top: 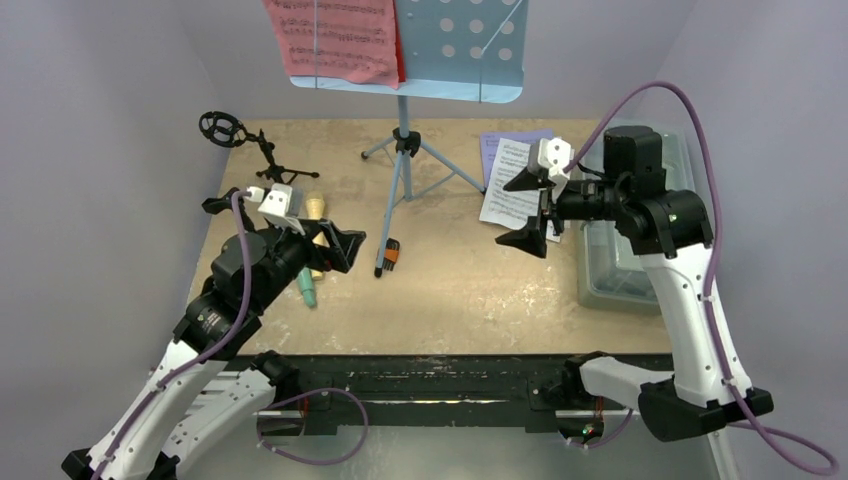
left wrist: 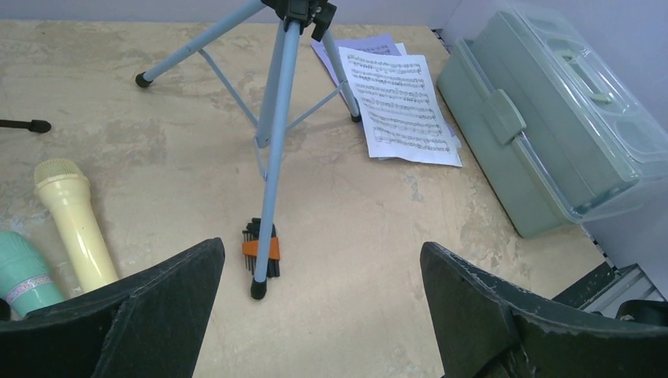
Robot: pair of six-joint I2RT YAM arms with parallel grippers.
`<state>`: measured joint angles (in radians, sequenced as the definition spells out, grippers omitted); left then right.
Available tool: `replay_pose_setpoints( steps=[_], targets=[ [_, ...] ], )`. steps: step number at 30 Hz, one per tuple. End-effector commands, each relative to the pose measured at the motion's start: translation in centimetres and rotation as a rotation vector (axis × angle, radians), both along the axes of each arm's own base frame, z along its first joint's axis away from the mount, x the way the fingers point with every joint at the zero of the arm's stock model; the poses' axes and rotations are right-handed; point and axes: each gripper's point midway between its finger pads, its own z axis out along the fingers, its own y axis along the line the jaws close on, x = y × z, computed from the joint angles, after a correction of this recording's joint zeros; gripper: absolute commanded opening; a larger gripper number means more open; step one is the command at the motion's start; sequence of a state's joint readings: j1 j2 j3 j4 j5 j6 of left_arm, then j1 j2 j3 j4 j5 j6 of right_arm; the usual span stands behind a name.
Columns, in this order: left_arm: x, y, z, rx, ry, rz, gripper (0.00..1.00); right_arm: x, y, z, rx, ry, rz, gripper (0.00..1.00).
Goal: Pack up the instrument practice props
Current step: Pick up the sheet music from the music stand.
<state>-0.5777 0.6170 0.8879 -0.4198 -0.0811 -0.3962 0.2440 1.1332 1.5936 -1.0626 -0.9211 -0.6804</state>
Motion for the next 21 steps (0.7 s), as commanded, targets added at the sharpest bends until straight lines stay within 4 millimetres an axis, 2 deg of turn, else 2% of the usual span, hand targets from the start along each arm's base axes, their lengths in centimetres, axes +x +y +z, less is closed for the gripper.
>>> replay_pose_setpoints(
  steps=[1,6,13,21],
  targets=[
    [0.6,-0.1,0.5,-0.059,-0.019,0.027,0.95,-0.2,1.9,2.8,0.013,-0.049,0.052,0.99],
    [1.0,-0.3,0.3,-0.07,-0.01,0.031,0.94,0.1,5.2,6.0,0.052,-0.111,0.092,0.99],
    [1.4,-0.7,0.8,-0.093,-0.021,0.031,0.94,1.2,9.9,12.7,0.173,-0.249,0.066,0.99],
    [1.5,-0.8,1.5,-0.094,-0.057,0.022,0.94,4.7,15.1,16.2,0.252,-0.383,0.004,0.99]
  ],
)
